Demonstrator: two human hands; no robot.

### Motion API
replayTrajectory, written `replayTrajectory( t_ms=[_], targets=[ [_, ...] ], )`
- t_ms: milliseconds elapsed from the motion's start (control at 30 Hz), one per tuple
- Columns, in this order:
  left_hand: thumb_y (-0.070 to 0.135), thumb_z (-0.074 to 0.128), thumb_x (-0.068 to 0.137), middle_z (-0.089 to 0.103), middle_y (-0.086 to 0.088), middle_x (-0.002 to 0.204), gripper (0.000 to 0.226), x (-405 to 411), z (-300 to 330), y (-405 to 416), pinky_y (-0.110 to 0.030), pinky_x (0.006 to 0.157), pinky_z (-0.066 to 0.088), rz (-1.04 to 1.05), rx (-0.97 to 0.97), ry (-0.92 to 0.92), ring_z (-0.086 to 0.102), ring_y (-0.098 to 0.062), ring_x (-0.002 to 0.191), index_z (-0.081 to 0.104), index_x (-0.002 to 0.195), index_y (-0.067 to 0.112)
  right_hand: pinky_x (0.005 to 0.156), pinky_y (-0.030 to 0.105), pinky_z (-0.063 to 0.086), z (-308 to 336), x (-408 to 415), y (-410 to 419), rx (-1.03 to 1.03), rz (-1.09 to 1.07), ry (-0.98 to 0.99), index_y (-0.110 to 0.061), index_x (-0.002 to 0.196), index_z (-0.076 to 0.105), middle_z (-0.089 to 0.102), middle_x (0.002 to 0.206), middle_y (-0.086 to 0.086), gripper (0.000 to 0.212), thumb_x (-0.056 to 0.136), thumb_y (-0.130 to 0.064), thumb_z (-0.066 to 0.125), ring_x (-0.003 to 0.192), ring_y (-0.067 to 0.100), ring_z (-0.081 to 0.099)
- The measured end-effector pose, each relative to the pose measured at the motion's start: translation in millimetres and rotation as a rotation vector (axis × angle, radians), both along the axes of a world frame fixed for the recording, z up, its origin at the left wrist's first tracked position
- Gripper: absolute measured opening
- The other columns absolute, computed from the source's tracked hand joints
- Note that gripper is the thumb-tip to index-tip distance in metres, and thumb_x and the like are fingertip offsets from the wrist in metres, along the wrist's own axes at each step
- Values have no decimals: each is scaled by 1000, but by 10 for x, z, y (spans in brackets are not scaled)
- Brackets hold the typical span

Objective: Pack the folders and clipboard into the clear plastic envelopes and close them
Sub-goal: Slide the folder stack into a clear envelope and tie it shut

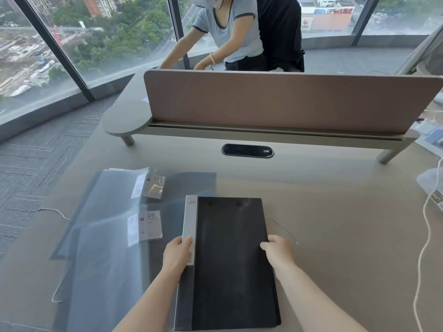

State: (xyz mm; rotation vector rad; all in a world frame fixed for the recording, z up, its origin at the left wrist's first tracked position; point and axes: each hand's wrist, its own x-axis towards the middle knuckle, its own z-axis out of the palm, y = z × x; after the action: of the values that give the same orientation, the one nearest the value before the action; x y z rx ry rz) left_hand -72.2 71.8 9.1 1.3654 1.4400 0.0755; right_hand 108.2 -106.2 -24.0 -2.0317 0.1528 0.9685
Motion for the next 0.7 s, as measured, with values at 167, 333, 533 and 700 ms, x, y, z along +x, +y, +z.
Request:
replayTrajectory(
  t_ms=[167, 333, 533, 700],
  targets=[
    [18, 57, 92, 72, -13, 83, 17, 92, 37, -114, -38, 67, 54, 16, -75, -94, 66, -28, 73, 70, 88, 9, 65, 32, 38, -92, 50, -152, -9, -75, -1, 7, 91, 63, 59, 76, 8, 18, 79, 0, 51, 67, 24, 49],
    [21, 58, 92, 75, -12, 90, 16, 408, 78, -351, -42, 74, 59, -7, -111, -161, 70, -28, 79, 71, 97, 13, 64, 33, 40, -30, 326, -450, -17, -134, -46, 3, 86, 62, 63, 76, 17, 16, 78, -3, 50, 66, 24, 51],
    [19, 57, 93, 74, -8, 86, 15, 895, 139, -718, -24, 56, 52, -52, -158, -211, 68, -18, 67, 70, 98, 12, 66, 33, 39, 25, 787, -889, -16, -210, -95, 7, 93, 61, 64, 79, 19, 20, 80, -2, 49, 69, 23, 50],
    [19, 58, 94, 73, -6, 84, 14, 1158, 76, -978, -26, 57, 51, -58, -225, -203, 67, -19, 70, 68, 98, 11, 66, 33, 39, 9, 1013, -1158, -38, -254, -89, 9, 96, 62, 67, 98, 31, 23, 79, 1, 50, 70, 23, 50]
  ],
)
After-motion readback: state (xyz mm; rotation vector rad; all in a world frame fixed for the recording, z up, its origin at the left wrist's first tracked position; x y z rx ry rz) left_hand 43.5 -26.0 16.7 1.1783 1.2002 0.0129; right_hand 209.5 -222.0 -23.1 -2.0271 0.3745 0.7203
